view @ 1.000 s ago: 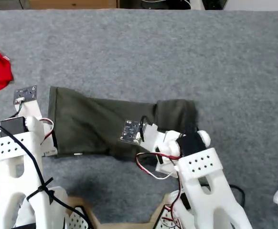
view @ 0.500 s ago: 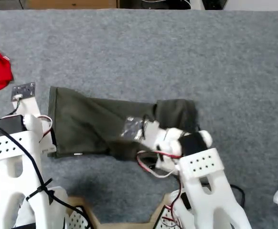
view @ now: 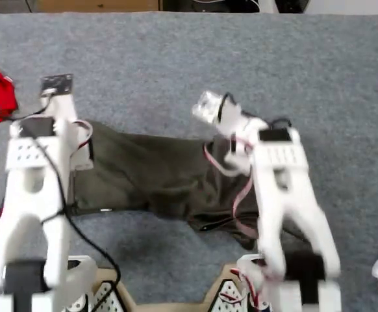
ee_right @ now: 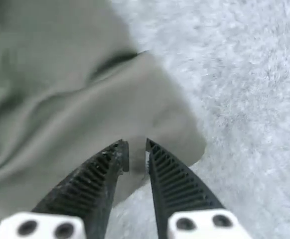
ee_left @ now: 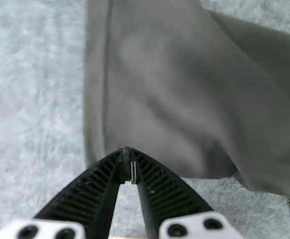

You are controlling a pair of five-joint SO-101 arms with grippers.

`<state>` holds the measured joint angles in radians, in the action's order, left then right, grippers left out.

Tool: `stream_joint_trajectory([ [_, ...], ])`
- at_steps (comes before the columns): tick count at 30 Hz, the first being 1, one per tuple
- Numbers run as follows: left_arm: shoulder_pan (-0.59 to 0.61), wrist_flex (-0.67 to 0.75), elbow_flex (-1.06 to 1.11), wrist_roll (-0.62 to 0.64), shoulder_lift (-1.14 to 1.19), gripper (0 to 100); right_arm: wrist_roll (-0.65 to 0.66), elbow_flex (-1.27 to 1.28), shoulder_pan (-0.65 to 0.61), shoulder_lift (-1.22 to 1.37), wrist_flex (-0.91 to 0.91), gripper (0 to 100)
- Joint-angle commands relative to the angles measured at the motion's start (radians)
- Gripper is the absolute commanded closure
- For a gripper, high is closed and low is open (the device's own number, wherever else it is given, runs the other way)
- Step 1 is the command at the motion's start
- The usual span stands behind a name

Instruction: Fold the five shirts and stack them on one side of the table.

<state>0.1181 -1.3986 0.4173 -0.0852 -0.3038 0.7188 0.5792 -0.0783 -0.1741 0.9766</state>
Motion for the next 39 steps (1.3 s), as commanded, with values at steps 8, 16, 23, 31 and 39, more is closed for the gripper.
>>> stream_joint_trajectory([
  [8, -0.026, 0.075, -0.138, 0.000, 0.252, 98, -0.034, -0.780, 0.096, 0.763, 0.080, 91.4],
  [16, -0.011, 0.163, -0.178, 0.000, 0.412, 98, -0.031, -1.488, 0.134, 1.155, 0.356, 91.4],
  [23, 0.103, 0.166, -0.387, 0.000, 0.642, 98, -0.026, -2.035, 0.131, 1.443, 0.555, 91.4],
  [31, 0.150, 0.051, -0.732, 0.002, 0.888, 98, -0.032, -2.247, 0.136, 1.577, 0.609, 91.5],
  [39, 0.172, -0.132, -1.105, 0.002, 1.055, 98, -0.058, -2.247, 0.147, 1.512, 0.628, 91.5],
])
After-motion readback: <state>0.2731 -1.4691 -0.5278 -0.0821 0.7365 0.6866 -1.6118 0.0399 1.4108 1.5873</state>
